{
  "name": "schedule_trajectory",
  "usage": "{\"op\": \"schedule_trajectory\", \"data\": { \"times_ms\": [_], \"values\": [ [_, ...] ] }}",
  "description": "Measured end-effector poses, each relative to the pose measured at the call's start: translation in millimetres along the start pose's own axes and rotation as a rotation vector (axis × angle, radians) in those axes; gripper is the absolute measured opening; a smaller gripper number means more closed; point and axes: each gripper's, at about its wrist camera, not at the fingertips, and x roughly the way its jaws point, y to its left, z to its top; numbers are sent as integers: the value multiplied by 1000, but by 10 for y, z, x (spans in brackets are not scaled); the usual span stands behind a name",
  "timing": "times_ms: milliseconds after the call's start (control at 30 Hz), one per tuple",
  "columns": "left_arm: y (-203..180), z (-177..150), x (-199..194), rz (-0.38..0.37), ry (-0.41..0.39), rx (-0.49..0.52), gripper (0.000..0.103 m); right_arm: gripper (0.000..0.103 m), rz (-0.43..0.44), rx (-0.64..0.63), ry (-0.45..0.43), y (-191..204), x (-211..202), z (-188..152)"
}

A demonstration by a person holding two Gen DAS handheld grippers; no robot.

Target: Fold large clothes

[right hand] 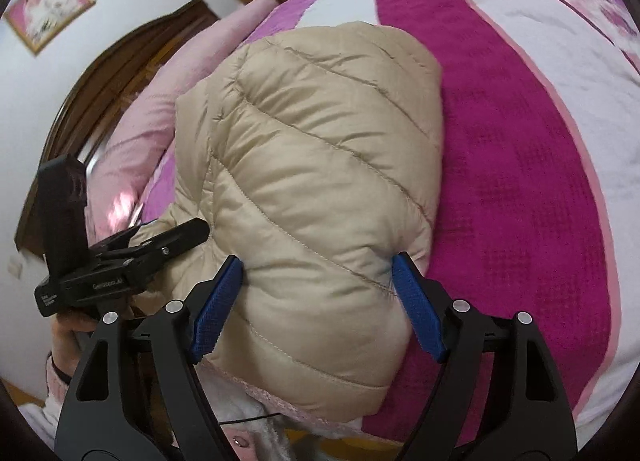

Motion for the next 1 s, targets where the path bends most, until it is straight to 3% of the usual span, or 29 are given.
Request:
{"op": "schedule_trajectory", "data": {
  "times_ms": [100, 200, 367, 467, 533, 567, 700, 833, 1000],
  "values": [
    [145, -95, 26, 12, -15, -33, 97, 80, -44, -69, -3, 112, 42, 0],
    [325, -187, 114, -28, 5, -111, 97, 87, -77, -91, 0, 107, 92, 2],
    [501, -331, 239, -77, 25, -200, 97, 94, 51, 45, 93, -179, 406, -30],
    [644, -400, 305, -199, 44, -328, 93, 94, 220, 182, 158, -392, 614, -82],
    [681, -442, 370, -380, 59, -416, 75, 90, 266, 185, 150, -416, 638, -76],
    [680, -445, 375, -410, 58, -437, 74, 86, 272, 179, 142, -414, 619, -77],
    [489, -285, 280, -436, 19, -359, 64, 66, 293, 140, 64, -430, 378, -34],
    [109, -57, 188, -481, -24, -258, 63, 64, 232, 67, -60, -430, -9, 84],
    [-508, 280, 320, -550, -55, -149, 64, 64, 128, 31, -184, -739, -643, 266]
  ]
}}
